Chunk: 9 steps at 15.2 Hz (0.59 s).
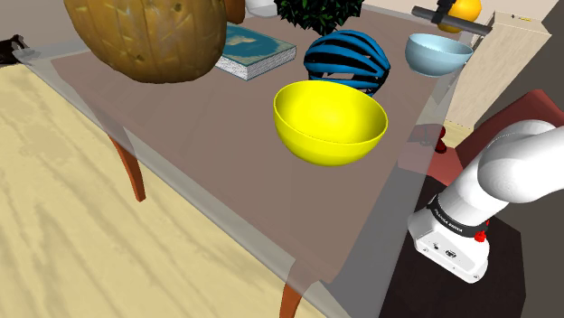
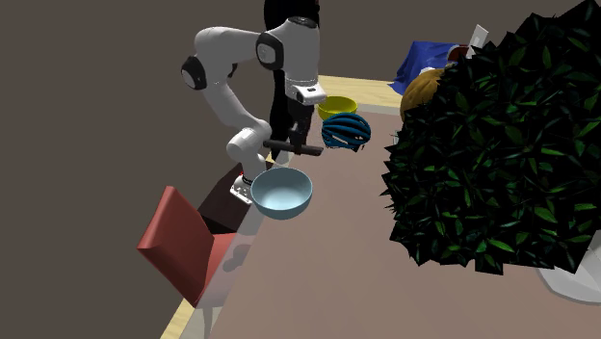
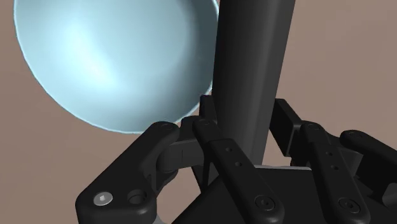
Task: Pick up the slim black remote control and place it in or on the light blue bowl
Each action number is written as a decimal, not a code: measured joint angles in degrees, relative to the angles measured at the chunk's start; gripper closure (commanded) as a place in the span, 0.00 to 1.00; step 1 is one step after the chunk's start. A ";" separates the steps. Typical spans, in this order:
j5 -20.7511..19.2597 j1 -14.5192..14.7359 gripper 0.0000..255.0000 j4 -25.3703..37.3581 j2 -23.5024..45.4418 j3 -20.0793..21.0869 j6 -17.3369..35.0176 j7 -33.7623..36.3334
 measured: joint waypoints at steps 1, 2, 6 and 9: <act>-0.43 -0.15 1.00 0.95 1.21 -1.36 0.52 -1.44; -0.93 -0.42 1.00 1.15 1.76 -2.68 1.16 -2.86; -1.92 -0.96 1.00 4.92 6.06 -7.98 2.79 -8.60; -2.04 -1.06 1.00 6.05 8.09 -10.08 4.07 -10.72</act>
